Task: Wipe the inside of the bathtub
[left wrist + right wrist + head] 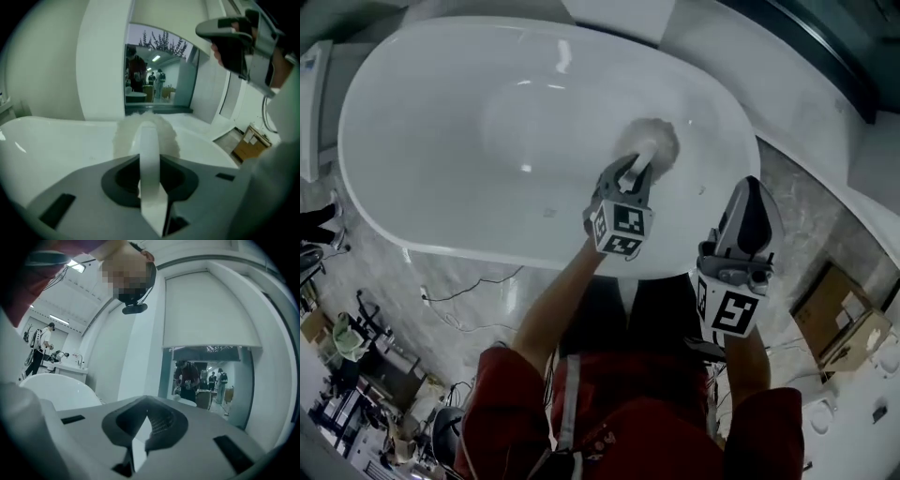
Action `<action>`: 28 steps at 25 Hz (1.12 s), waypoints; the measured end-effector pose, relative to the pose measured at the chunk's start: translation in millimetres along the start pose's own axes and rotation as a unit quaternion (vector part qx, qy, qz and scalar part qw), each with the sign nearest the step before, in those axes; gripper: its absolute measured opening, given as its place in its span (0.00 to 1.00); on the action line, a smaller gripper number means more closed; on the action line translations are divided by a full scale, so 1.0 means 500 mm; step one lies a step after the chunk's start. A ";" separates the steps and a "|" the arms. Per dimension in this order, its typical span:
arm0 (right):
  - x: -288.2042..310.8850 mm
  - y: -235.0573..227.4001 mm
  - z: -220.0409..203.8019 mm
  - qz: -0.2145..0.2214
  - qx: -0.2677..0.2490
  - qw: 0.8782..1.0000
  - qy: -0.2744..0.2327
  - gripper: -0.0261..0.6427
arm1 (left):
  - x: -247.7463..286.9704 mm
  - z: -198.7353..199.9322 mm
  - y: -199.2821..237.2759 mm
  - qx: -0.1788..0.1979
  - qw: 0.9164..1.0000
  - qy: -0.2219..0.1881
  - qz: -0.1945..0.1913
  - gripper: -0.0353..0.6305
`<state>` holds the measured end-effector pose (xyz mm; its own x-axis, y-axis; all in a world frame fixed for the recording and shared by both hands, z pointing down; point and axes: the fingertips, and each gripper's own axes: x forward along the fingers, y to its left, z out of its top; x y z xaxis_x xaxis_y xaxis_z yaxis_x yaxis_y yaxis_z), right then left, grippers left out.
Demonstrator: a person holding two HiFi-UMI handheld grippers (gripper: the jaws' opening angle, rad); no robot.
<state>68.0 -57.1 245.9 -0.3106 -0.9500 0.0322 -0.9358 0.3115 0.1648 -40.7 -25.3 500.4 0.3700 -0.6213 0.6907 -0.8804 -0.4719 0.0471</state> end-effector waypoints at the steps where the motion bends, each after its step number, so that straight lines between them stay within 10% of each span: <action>1: 0.002 0.009 0.025 -0.002 0.001 1.000 -0.003 0.06 | -0.034 0.039 0.016 -0.005 1.000 -0.020 0.006 0.19; 13: 0.006 0.139 0.296 0.010 0.001 1.000 -0.013 0.06 | -0.475 0.390 0.164 -0.004 0.963 -0.259 0.076 0.19; 28: -0.190 0.183 0.472 -0.048 -0.018 0.998 -0.047 0.06 | -0.775 0.446 0.116 -0.007 0.925 -0.374 0.062 0.19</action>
<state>-27.4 66.5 25.0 -0.2351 -0.9689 -0.0769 -0.9560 0.2162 0.1985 -169.2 48.5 74.4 0.3640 -0.9314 -0.0008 -0.9313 -0.3640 0.0143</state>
